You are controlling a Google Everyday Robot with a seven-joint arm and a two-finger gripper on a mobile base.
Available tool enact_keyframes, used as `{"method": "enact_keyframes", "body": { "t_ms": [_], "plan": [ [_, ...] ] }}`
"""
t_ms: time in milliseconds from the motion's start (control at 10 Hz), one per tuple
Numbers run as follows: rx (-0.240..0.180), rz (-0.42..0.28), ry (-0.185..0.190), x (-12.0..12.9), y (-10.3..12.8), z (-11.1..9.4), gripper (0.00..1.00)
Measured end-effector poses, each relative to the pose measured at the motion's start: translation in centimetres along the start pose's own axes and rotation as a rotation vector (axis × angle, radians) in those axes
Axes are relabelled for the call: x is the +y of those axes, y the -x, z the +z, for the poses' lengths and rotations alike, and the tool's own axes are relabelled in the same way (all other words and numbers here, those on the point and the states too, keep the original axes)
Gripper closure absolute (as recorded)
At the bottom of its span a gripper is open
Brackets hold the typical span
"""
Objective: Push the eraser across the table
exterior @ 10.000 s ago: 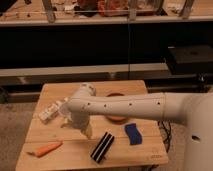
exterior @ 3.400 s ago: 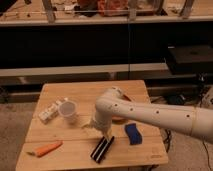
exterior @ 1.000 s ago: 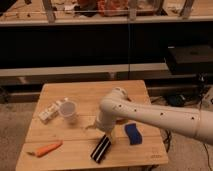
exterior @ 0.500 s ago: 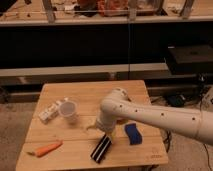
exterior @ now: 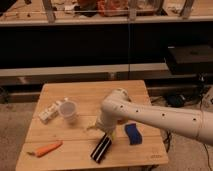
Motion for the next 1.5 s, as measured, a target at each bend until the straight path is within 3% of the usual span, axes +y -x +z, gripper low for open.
{"method": "enact_keyframes", "body": {
  "t_ms": [200,600,700,800,900,1000,1300,1500],
  "plan": [
    [0.006,0.006,-0.003,1.0,0.8,-0.1,0.38],
    [0.02,0.059,-0.033,5.3,4.8,-0.3,0.8],
    [0.036,0.067,-0.026,5.8,5.2,-0.2,0.9],
    [0.073,0.08,0.012,6.2,5.6,0.4,0.98],
    [0.086,0.084,0.03,6.5,5.7,0.9,1.0],
    [0.081,0.096,0.02,6.9,5.7,1.3,1.0],
    [0.027,0.115,-0.051,7.8,5.7,3.3,1.0],
    [0.008,0.118,-0.066,7.8,5.7,4.1,1.0]
  ]
}}
